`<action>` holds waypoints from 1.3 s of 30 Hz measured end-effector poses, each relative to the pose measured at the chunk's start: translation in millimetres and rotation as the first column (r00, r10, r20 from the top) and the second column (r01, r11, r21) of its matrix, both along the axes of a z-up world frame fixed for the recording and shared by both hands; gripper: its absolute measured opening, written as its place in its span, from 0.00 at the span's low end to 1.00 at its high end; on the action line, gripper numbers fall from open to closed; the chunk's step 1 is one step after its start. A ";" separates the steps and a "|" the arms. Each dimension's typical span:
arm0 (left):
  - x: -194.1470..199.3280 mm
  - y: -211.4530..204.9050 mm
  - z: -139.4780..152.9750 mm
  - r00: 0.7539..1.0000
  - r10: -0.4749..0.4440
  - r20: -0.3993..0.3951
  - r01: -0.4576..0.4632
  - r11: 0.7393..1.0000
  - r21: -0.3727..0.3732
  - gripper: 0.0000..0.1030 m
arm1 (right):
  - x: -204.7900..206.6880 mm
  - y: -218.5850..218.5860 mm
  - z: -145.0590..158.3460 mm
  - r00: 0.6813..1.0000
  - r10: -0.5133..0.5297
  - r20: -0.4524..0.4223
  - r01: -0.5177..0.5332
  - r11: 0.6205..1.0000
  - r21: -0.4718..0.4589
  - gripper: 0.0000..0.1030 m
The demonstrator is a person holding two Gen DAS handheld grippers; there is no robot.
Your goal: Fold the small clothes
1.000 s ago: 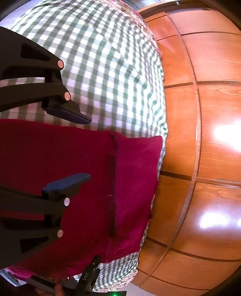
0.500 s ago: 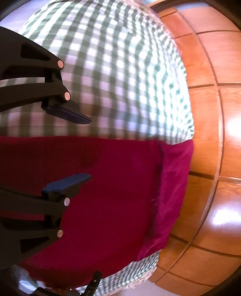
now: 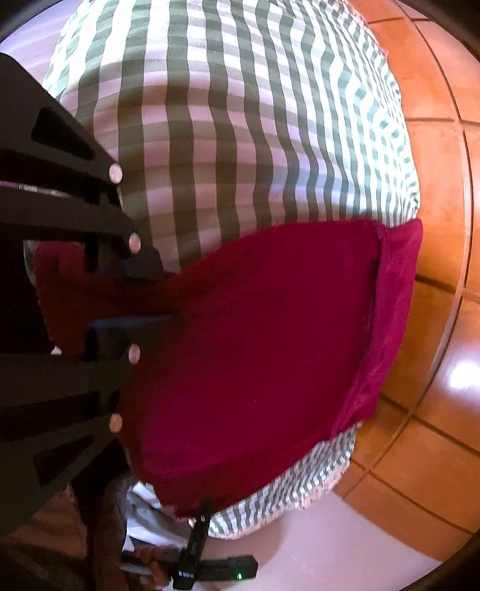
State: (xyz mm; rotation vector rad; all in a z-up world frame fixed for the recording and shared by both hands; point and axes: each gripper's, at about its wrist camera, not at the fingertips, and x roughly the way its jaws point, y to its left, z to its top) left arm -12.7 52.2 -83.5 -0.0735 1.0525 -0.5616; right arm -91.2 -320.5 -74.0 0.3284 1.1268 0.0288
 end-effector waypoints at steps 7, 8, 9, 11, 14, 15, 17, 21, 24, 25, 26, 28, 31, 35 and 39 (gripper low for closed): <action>26.5 11.4 28.6 1.000 0.022 -0.003 -0.022 0.981 -0.193 0.08 | 32.2 -3.5 31.7 0.990 -0.013 0.142 -0.001 0.995 0.097 0.09; 32.6 12.6 31.8 0.999 0.033 -0.004 -0.033 0.975 -0.218 0.08 | 38.1 -6.0 34.8 0.987 -0.020 0.159 0.003 0.994 0.106 0.09; 41.0 13.8 35.0 0.999 0.046 -0.007 -0.046 0.969 -0.244 0.08 | 47.4 -9.5 38.5 0.983 -0.034 0.179 0.012 0.993 0.119 0.09; 62.4 13.1 41.8 0.997 0.078 -0.014 -0.079 0.952 -0.296 0.08 | 66.7 -18.8 42.5 0.976 -0.070 0.209 0.039 0.988 0.146 0.09; 96.9 5.6 46.0 0.993 0.115 -0.021 -0.116 0.943 -0.312 0.08 | 96.3 -31.7 40.6 0.970 -0.108 0.216 0.077 0.986 0.150 0.09; 105.9 3.7 45.9 0.992 0.125 -0.028 -0.127 0.941 -0.313 0.08 | 104.2 -37.4 39.7 0.970 -0.122 0.212 0.090 0.984 0.155 0.09; 137.4 -2.9 42.6 0.984 0.167 -0.056 -0.177 0.937 -0.302 0.08 | 129.0 -48.4 35.9 0.967 -0.151 0.205 0.116 0.978 0.171 0.09; 190.4 -9.2 33.6 0.966 0.233 -0.112 -0.255 0.928 -0.270 0.15 | 167.2 -65.0 32.0 0.963 -0.192 0.188 0.155 0.969 0.194 0.15; 214.6 -2.7 25.8 0.943 0.292 -0.160 -0.326 0.909 -0.260 0.50 | 175.1 -75.1 33.5 0.950 -0.236 0.204 0.185 0.953 0.241 0.57; 216.5 3.2 24.6 0.934 0.320 -0.157 -0.352 0.898 -0.266 0.57 | 172.9 -79.1 35.6 0.942 -0.261 0.212 0.206 0.946 0.249 0.82; 215.9 7.7 24.0 0.930 0.336 -0.147 -0.364 0.894 -0.261 0.57 | 169.2 -83.7 37.2 0.931 -0.290 0.223 0.232 0.939 0.253 0.88; 210.8 19.1 19.1 0.928 0.347 -0.133 -0.370 0.899 -0.235 0.57 | 158.4 -91.9 36.8 0.925 -0.305 0.226 0.240 0.931 0.274 0.88; 193.5 34.0 6.7 0.935 0.324 -0.144 -0.351 0.906 -0.238 0.59 | 134.5 -98.4 25.9 0.933 -0.305 0.192 0.249 0.931 0.268 0.88; 161.8 24.1 -9.6 0.961 0.242 -0.137 -0.267 0.940 -0.211 0.59 | 106.8 -88.2 7.0 0.951 -0.262 0.163 0.225 0.950 0.216 0.88; 148.5 2.3 -16.7 0.977 0.190 -0.096 -0.204 0.965 -0.168 0.53 | 109.8 -67.3 -6.2 0.958 -0.224 0.178 0.204 0.971 0.126 0.71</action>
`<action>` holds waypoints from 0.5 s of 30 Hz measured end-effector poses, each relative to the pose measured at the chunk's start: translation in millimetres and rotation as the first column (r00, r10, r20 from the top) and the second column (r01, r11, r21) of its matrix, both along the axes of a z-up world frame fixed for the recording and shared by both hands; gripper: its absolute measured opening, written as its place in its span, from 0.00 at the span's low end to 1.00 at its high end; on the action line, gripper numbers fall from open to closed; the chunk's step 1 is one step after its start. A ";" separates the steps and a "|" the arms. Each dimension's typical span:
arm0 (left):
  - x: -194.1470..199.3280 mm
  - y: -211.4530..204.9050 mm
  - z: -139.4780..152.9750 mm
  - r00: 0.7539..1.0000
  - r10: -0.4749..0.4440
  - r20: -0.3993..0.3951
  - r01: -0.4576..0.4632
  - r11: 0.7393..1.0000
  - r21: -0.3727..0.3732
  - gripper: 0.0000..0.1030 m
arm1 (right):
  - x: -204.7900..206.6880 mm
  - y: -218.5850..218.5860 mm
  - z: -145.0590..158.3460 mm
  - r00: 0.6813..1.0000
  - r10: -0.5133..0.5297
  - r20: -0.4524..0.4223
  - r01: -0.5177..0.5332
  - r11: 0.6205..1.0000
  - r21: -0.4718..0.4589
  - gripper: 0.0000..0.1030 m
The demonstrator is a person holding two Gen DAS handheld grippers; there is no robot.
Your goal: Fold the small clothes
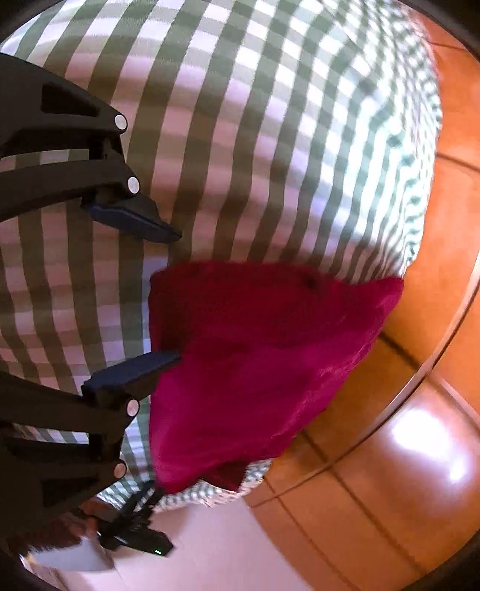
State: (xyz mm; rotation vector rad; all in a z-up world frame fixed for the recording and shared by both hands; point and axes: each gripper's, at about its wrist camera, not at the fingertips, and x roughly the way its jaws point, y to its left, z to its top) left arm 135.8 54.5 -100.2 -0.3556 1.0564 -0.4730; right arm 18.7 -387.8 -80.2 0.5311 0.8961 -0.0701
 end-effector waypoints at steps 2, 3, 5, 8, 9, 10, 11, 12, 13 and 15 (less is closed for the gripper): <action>3.0 -11.2 1.7 1.000 -0.007 0.014 0.007 1.000 -0.002 0.45 | 6.9 1.4 -2.4 1.000 -0.008 0.008 0.008 1.000 -0.003 0.60; 6.4 -16.3 2.5 1.000 0.001 0.019 -0.001 1.000 0.010 0.38 | 12.8 2.7 -3.6 1.000 -0.004 0.009 0.004 1.000 -0.006 0.50; 12.0 -20.5 0.9 1.000 -0.003 0.013 0.003 1.000 0.019 0.27 | 18.6 8.0 -4.2 1.000 0.013 0.001 -0.013 1.000 -0.021 0.37; 8.0 -17.6 3.9 1.000 -0.011 0.013 0.011 1.000 0.014 0.20 | 11.7 16.0 2.3 0.999 0.043 -0.003 -0.044 0.998 -0.034 0.24; 7.9 -16.8 2.8 1.000 -0.016 0.017 0.016 1.000 0.012 0.19 | 9.6 16.0 3.4 0.999 0.048 -0.001 -0.048 0.998 -0.031 0.22; 2.7 -14.3 3.3 1.000 -0.023 0.018 0.023 1.000 0.007 0.18 | 4.6 16.9 5.9 0.998 0.057 0.002 -0.057 0.998 -0.023 0.21; -2.1 -10.8 2.6 0.999 -0.028 0.017 0.027 1.000 0.004 0.18 | -4.5 17.6 9.0 0.998 0.070 0.005 -0.070 0.997 -0.016 0.21; -6.5 -7.7 2.3 0.999 -0.036 0.015 0.036 0.999 0.001 0.18 | -9.0 19.3 11.2 0.997 0.079 0.005 -0.079 0.997 -0.013 0.21; -17.5 -1.6 2.0 0.999 -0.046 0.011 0.046 0.999 -0.003 0.18 | -17.7 21.5 13.6 0.996 0.092 0.004 -0.092 0.996 -0.013 0.21; -32.2 3.8 1.9 0.998 -0.061 0.002 0.061 0.998 -0.011 0.18 | -35.7 27.2 15.7 0.993 0.119 -0.011 -0.120 0.993 -0.015 0.21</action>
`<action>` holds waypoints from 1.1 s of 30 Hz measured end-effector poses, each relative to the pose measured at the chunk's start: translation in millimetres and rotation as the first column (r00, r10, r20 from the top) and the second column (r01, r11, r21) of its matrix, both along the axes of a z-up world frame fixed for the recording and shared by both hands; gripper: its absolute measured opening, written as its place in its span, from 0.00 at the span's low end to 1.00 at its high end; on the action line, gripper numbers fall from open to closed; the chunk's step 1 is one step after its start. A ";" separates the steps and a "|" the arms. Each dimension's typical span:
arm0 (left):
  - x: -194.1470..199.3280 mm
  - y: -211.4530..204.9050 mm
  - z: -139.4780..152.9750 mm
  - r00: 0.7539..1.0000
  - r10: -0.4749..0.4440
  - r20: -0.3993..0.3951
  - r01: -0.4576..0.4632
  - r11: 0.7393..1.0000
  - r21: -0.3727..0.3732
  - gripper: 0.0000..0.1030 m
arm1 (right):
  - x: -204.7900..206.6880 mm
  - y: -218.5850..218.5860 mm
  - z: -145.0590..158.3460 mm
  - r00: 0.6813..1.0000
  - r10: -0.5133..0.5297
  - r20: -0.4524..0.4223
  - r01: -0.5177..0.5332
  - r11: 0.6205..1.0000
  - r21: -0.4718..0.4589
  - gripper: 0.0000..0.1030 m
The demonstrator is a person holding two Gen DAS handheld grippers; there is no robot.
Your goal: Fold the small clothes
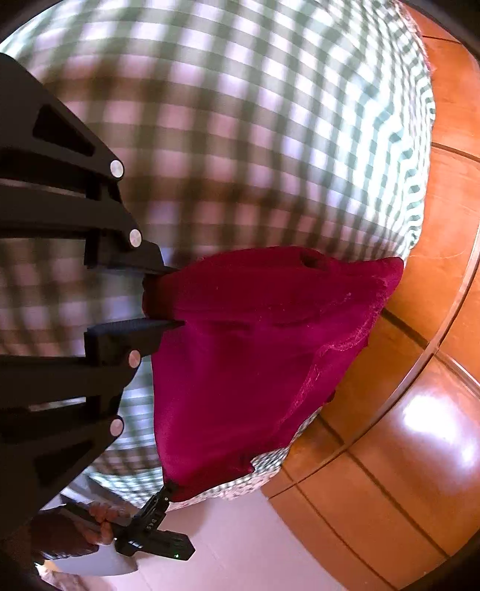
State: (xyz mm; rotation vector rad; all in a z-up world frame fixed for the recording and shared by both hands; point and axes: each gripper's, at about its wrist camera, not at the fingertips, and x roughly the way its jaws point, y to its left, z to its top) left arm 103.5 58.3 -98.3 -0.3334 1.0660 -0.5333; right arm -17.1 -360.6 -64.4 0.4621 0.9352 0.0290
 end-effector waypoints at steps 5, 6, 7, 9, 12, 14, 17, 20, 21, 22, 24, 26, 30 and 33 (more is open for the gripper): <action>-62.0 23.3 0.2 0.998 -0.061 -0.030 0.060 0.998 -0.018 0.18 | -49.6 10.1 -5.1 0.995 0.064 -0.071 -0.064 0.998 0.005 0.21; -71.1 26.1 -0.4 0.997 -0.067 -0.037 0.066 0.998 -0.017 0.18 | -56.1 11.7 -5.6 0.994 0.077 -0.083 -0.077 0.997 0.007 0.21; -79.7 28.8 -1.1 0.997 -0.068 -0.041 0.067 0.998 -0.014 0.20 | -61.6 14.0 -5.8 0.992 0.090 -0.092 -0.089 0.996 0.012 0.21; -85.4 32.2 -1.6 0.997 -0.060 -0.049 0.059 0.998 -0.003 0.26 | -67.0 14.8 -4.6 0.990 0.097 -0.101 -0.097 0.995 0.011 0.25; -79.0 41.0 6.6 1.000 -0.010 -0.018 0.009 1.000 -0.019 0.36 | -60.5 7.0 4.3 0.997 0.049 -0.064 -0.050 0.999 -0.012 0.52; -67.1 45.2 14.2 1.000 0.023 0.013 -0.023 1.000 -0.016 0.41 | -49.7 0.6 10.8 0.999 0.013 -0.030 -0.014 0.999 -0.038 0.54; -44.4 39.9 21.5 0.998 0.041 0.058 -0.041 0.999 -0.002 0.42 | -24.1 -6.0 13.2 0.999 -0.032 0.004 0.032 0.996 -0.083 0.54; -21.7 27.2 26.2 0.996 0.035 0.084 -0.037 0.999 0.014 0.44 | 5.1 -9.9 5.7 0.998 -0.057 0.006 0.057 0.992 -0.109 0.54; -15.3 24.1 26.5 0.996 0.032 0.085 -0.033 0.999 0.010 0.45 | 10.5 -9.7 3.6 0.998 -0.057 0.004 0.057 0.992 -0.109 0.54; -8.4 18.6 26.9 0.996 0.024 0.089 -0.024 1.000 0.008 0.46 | 16.1 -9.5 0.6 0.999 -0.052 0.001 0.052 0.993 -0.110 0.54; -0.4 11.1 26.2 0.995 0.018 0.096 -0.019 1.000 0.014 0.45 | 26.7 -6.7 -2.6 0.999 -0.042 -0.008 0.041 0.992 -0.122 0.52; 8.8 1.3 22.6 0.997 0.005 0.083 -0.006 1.000 0.010 0.43 | 29.9 -2.2 -4.1 0.999 -0.038 -0.015 0.035 0.989 -0.145 0.42; 7.7 -9.0 23.0 0.994 -0.009 0.106 0.003 0.998 0.055 0.08 | 18.7 -0.5 4.7 0.999 -0.033 -0.003 0.032 0.987 -0.159 0.08; 1.4 -5.8 35.2 0.990 -0.011 0.137 0.006 0.999 0.039 0.07 | 6.7 5.0 23.7 0.999 -0.013 0.036 0.019 0.983 -0.181 0.07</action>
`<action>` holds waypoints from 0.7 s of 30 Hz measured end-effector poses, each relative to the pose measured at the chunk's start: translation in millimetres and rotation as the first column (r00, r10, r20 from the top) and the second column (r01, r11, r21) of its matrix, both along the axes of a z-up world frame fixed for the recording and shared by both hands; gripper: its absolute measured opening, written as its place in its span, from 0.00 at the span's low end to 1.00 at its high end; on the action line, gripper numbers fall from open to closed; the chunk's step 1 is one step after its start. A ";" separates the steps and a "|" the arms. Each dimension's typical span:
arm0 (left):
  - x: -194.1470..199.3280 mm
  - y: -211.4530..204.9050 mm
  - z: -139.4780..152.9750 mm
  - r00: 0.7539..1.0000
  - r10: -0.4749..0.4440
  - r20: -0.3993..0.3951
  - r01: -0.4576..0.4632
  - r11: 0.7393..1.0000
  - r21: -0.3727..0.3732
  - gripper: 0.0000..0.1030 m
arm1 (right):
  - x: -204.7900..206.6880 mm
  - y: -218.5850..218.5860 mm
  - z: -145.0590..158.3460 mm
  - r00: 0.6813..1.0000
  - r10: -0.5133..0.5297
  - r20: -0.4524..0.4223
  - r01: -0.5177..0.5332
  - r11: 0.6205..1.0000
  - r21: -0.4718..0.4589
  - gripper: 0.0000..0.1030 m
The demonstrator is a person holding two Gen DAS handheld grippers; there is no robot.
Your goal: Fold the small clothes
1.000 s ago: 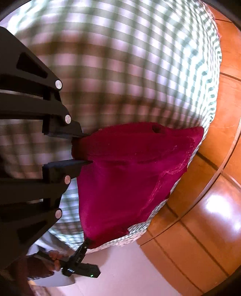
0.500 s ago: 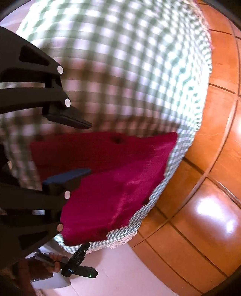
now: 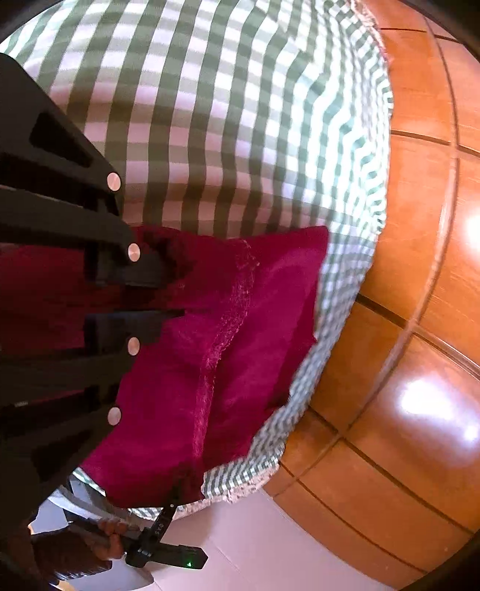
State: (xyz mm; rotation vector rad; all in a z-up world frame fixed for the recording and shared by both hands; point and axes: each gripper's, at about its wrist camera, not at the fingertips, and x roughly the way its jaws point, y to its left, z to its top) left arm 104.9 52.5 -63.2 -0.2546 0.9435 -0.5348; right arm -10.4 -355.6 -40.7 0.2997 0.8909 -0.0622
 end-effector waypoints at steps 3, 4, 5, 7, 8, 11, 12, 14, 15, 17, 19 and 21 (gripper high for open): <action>-7.9 8.5 21.1 0.999 -0.002 0.051 0.003 0.999 -0.032 0.07 | -3.3 4.4 22.8 0.999 0.021 0.050 -0.021 1.000 -0.005 0.07; -8.7 9.5 29.3 0.997 -0.003 0.072 0.005 0.999 -0.035 0.07 | -2.3 5.2 28.3 0.998 0.026 0.064 -0.026 1.000 -0.004 0.07; -7.3 9.4 35.7 0.996 -0.002 0.089 0.005 0.999 -0.035 0.07 | -0.1 5.5 34.4 0.996 0.031 0.080 -0.030 1.000 -0.006 0.07; 2.7 6.9 46.4 0.993 0.005 0.116 -0.002 1.000 -0.030 0.07 | 13.2 3.6 45.3 0.993 0.031 0.110 -0.031 1.000 -0.005 0.07; 9.6 5.5 49.6 0.992 0.012 0.123 -0.009 1.000 -0.027 0.07 | 19.9 2.5 48.7 0.993 0.028 0.117 -0.028 1.000 -0.006 0.07; 40.7 0.1 54.0 0.989 0.053 0.136 -0.053 0.999 -0.001 0.07 | 55.7 -3.1 52.5 0.992 0.018 0.128 -0.015 1.000 -0.027 0.07; 56.8 -2.3 53.1 0.989 0.070 0.129 -0.071 0.997 0.000 0.07 | 68.6 -6.1 51.5 0.992 0.012 0.125 -0.009 1.000 -0.026 0.07; 80.2 -8.5 50.4 0.989 0.089 0.114 -0.091 0.996 0.011 0.07 | 94.2 -12.8 49.1 0.993 -0.008 0.117 0.012 0.999 -0.032 0.07; 89.6 -12.4 49.0 0.989 0.095 0.113 -0.098 0.995 0.023 0.07 | 104.2 -14.7 47.4 0.993 -0.017 0.113 0.021 0.999 -0.031 0.07; 112.5 -24.0 44.1 0.988 0.107 0.110 -0.114 0.992 0.058 0.07 | 131.7 -21.1 39.6 0.995 -0.038 0.097 0.042 0.999 -0.033 0.06; 131.5 -34.0 36.4 0.988 0.113 0.104 -0.123 0.988 0.097 0.07 | 151.8 -25.2 28.6 0.996 -0.056 0.072 0.058 0.998 -0.037 0.06; 150.8 -41.6 24.5 0.989 0.128 0.079 -0.138 0.982 0.130 0.07 | 172.3 -29.5 9.9 0.997 -0.078 0.029 0.079 0.996 -0.044 0.06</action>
